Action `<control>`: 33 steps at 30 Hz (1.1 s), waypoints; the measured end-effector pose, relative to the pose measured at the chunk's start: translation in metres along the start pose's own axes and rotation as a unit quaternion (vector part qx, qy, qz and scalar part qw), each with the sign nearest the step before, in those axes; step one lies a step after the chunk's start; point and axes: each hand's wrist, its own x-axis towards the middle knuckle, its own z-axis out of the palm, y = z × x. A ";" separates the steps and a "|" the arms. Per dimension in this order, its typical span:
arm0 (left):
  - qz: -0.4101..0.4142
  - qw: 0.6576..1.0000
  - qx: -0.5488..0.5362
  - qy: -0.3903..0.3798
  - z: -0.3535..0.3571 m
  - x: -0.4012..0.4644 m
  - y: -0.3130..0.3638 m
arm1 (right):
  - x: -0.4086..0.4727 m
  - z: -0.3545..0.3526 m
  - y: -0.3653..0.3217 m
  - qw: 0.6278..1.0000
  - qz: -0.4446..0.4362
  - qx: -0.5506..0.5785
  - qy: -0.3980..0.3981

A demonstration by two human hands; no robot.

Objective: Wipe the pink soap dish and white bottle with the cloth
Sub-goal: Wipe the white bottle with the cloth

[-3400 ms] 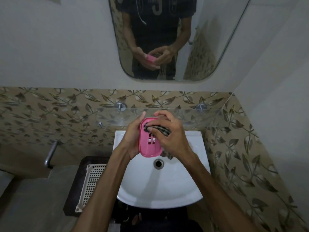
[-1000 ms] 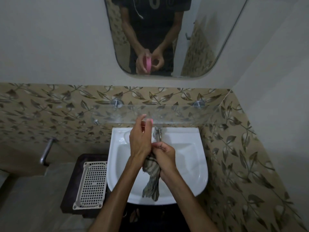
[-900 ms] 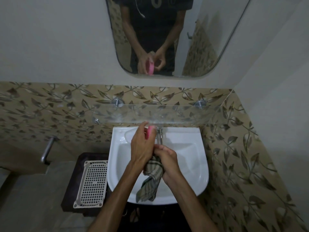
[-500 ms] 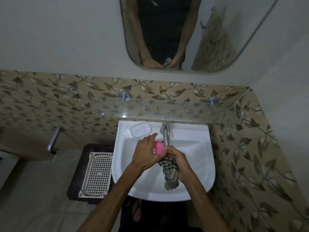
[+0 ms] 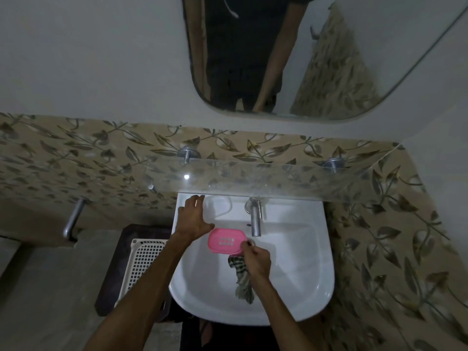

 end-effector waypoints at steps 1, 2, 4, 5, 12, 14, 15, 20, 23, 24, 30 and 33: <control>-0.005 0.999 0.029 -0.013 0.000 0.007 0.002 | 0.002 0.006 -0.001 1.000 -0.006 -0.002 0.006; -0.005 0.999 0.049 -0.023 0.001 0.012 0.006 | 0.005 0.010 -0.002 1.000 -0.010 -0.008 0.011; 0.002 0.997 0.069 -0.038 0.007 0.023 0.011 | 0.012 0.016 -0.004 0.999 -0.014 -0.019 0.023; 0.003 0.996 0.074 -0.043 0.011 0.028 0.013 | 0.015 0.018 -0.005 0.999 -0.014 -0.019 0.027; -0.008 0.999 0.034 -0.031 0.021 0.041 0.004 | 0.028 0.025 -0.008 0.998 -0.020 -0.029 0.051; -0.009 1.000 0.004 -0.021 0.022 0.037 -0.002 | 0.025 0.030 -0.006 0.998 -0.021 -0.034 0.054; -0.016 1.000 -0.020 -0.011 0.021 0.034 -0.006 | 0.023 0.033 -0.005 0.998 -0.020 -0.036 0.054; -0.077 0.976 -0.172 0.107 0.017 0.011 -0.031 | 0.023 0.049 -0.018 0.998 -0.023 -0.017 0.055; -0.105 0.954 -0.220 0.175 0.022 -0.011 -0.049 | 0.028 0.060 -0.038 0.999 -0.031 -0.011 0.037; -0.110 0.949 -0.228 0.188 0.026 -0.019 -0.054 | 0.030 0.064 -0.045 0.999 -0.032 -0.010 0.029; -0.109 0.923 -0.299 0.215 0.045 -0.072 -0.061 | 0.045 0.083 -0.078 0.997 -0.043 -0.063 -0.003; -0.100 0.918 -0.317 0.217 0.049 -0.085 -0.056 | 0.053 0.086 -0.085 0.997 -0.043 -0.071 -0.004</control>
